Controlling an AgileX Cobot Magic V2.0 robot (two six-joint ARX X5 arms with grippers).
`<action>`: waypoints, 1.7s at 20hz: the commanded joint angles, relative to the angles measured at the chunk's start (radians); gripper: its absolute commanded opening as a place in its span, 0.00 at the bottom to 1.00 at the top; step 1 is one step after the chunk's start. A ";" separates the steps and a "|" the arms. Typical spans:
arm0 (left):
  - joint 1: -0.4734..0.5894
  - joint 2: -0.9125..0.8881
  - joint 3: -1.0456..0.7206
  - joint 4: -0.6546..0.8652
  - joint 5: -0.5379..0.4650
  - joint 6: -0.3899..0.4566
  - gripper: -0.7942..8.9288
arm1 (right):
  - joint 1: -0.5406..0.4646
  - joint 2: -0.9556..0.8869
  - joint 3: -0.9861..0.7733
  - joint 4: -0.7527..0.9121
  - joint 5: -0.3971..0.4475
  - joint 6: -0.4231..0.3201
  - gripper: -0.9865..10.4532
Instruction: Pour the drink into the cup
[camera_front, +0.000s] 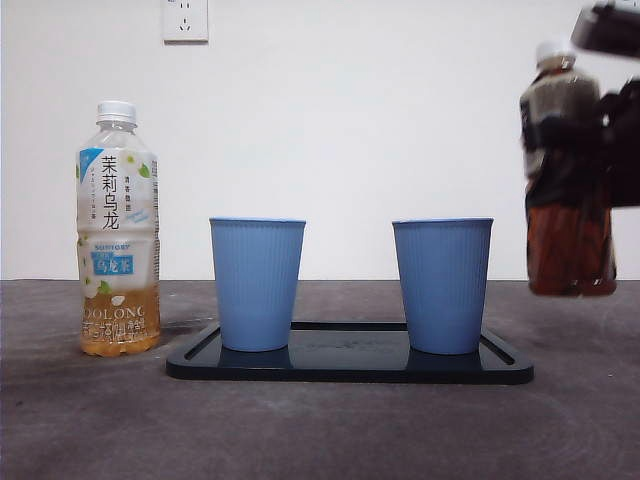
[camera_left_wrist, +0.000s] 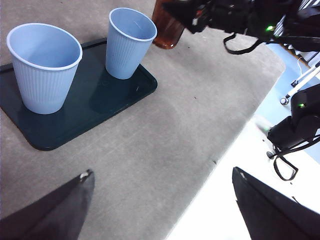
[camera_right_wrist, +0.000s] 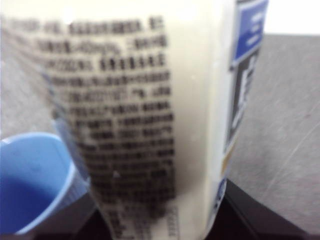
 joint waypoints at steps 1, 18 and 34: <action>-0.003 0.003 0.019 0.003 0.007 -0.003 0.53 | -0.007 0.055 0.019 0.134 -0.003 0.012 0.23; -0.003 0.003 0.019 0.003 0.007 -0.003 0.54 | -0.035 0.267 0.019 0.252 -0.029 0.000 0.33; -0.003 0.004 0.019 0.012 -0.098 -0.003 0.57 | -0.035 0.232 0.019 0.103 -0.032 -0.013 0.46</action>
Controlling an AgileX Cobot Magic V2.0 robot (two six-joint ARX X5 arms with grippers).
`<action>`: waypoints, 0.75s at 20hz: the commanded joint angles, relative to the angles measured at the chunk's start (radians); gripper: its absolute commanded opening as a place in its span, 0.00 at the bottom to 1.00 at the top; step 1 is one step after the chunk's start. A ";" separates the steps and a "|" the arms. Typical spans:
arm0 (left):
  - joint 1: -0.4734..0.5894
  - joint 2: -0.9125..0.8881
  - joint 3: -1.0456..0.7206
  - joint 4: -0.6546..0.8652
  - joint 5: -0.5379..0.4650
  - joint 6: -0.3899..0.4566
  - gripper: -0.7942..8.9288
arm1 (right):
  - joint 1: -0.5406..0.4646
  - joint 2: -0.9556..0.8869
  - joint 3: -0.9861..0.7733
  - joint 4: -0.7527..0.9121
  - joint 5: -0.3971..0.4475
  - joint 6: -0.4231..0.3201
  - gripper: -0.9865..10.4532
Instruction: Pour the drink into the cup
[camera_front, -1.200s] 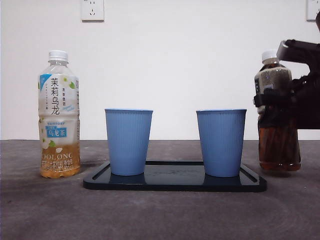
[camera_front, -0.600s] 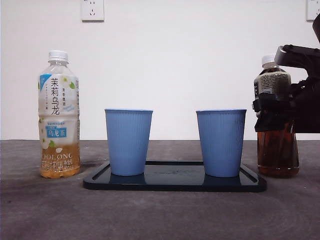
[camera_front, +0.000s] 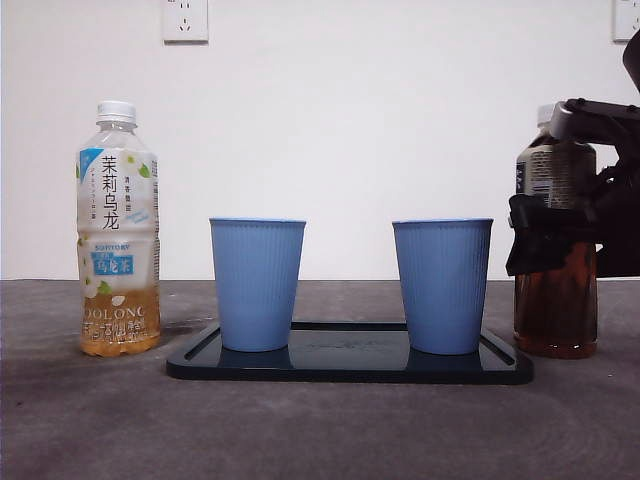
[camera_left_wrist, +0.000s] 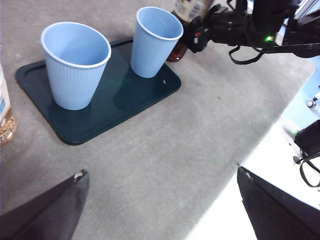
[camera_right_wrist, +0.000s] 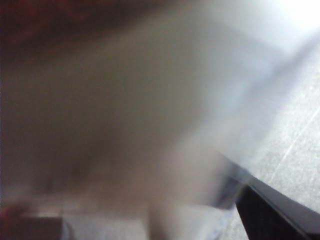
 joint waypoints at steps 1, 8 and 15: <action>-0.003 0.004 0.019 0.013 -0.027 -0.003 0.57 | 0.004 -0.024 0.011 -0.034 -0.008 -0.003 0.46; -0.003 0.022 0.011 0.140 -0.231 -0.027 0.65 | 0.019 -0.347 0.011 -0.472 -0.057 0.071 0.46; -0.004 0.076 -0.178 0.371 -0.346 -0.090 0.70 | 0.101 -0.680 0.014 -0.796 -0.250 0.156 0.46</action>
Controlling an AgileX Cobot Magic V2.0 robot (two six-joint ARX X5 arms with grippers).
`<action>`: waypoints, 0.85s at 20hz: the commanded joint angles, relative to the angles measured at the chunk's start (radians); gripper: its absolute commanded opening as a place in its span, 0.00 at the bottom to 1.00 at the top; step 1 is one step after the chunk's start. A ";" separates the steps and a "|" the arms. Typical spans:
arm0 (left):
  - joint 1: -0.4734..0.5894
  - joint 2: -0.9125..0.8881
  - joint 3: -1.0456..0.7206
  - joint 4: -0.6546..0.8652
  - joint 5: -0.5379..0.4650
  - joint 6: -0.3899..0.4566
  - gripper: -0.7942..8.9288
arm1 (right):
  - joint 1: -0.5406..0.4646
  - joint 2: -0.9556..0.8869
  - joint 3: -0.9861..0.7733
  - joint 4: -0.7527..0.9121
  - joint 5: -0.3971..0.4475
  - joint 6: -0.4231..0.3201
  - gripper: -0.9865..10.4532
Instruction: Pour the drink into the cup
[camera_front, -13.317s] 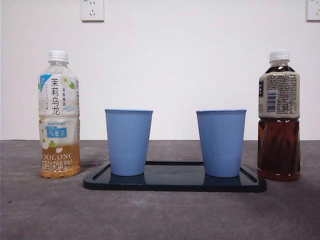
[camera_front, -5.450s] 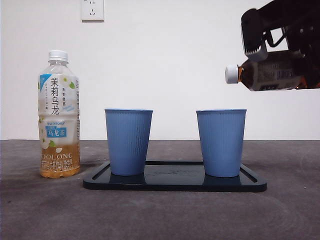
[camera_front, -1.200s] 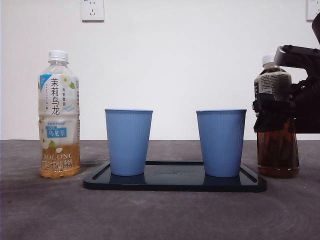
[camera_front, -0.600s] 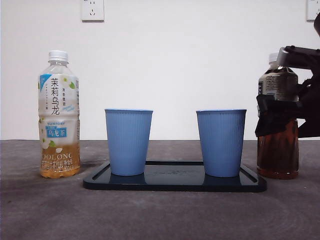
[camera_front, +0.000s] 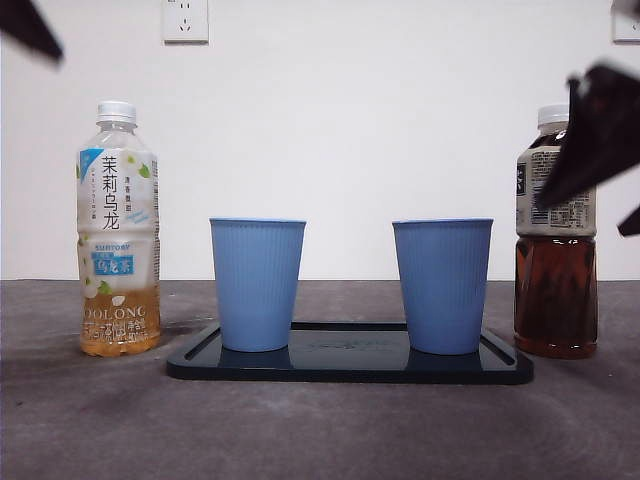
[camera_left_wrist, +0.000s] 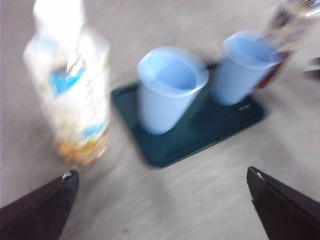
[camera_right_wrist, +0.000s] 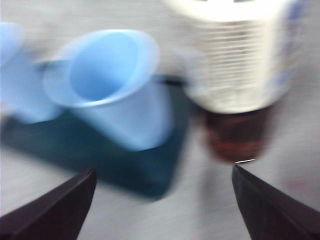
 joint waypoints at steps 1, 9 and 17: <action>-0.004 0.008 -0.061 0.124 -0.062 -0.051 0.70 | 0.019 -0.072 0.015 -0.063 -0.103 0.058 0.46; -0.004 0.123 -0.254 0.524 -0.151 -0.078 0.70 | 0.030 -0.221 0.107 -0.197 -0.311 0.125 0.43; -0.004 0.404 -0.274 0.853 -0.182 -0.052 0.70 | 0.030 -0.234 0.267 -0.316 -0.366 0.110 0.43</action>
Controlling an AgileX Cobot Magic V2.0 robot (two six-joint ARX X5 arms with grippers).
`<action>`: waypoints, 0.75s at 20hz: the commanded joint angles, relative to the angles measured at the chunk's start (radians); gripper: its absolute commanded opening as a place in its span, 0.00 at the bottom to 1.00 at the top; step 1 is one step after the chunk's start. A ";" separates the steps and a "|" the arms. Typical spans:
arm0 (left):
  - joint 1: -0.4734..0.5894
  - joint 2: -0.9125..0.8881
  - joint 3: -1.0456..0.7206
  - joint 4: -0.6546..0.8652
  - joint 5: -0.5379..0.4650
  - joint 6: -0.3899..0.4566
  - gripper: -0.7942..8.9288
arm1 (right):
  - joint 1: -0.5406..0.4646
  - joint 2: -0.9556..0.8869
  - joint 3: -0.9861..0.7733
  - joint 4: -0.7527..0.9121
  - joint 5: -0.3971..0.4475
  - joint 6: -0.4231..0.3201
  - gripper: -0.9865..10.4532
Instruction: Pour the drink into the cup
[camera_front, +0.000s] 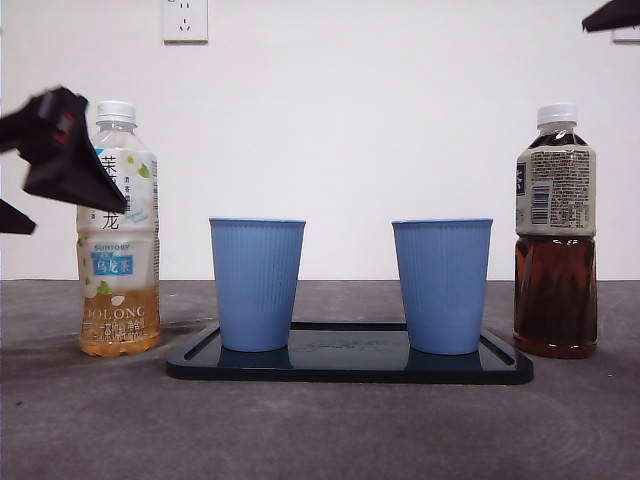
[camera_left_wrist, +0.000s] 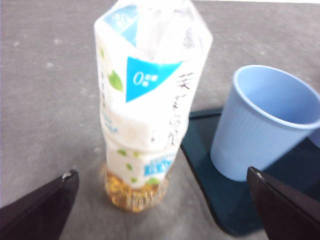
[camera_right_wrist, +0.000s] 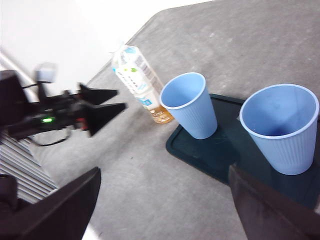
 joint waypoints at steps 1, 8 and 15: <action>-0.004 0.082 0.002 0.084 -0.003 0.028 0.70 | 0.006 0.003 0.035 -0.032 -0.005 -0.013 0.43; -0.003 0.244 0.002 0.273 -0.014 0.056 0.70 | 0.006 0.003 0.066 -0.158 -0.029 -0.065 0.43; -0.003 0.412 0.004 0.452 -0.030 0.060 0.70 | 0.006 0.003 0.066 -0.259 -0.030 -0.129 0.43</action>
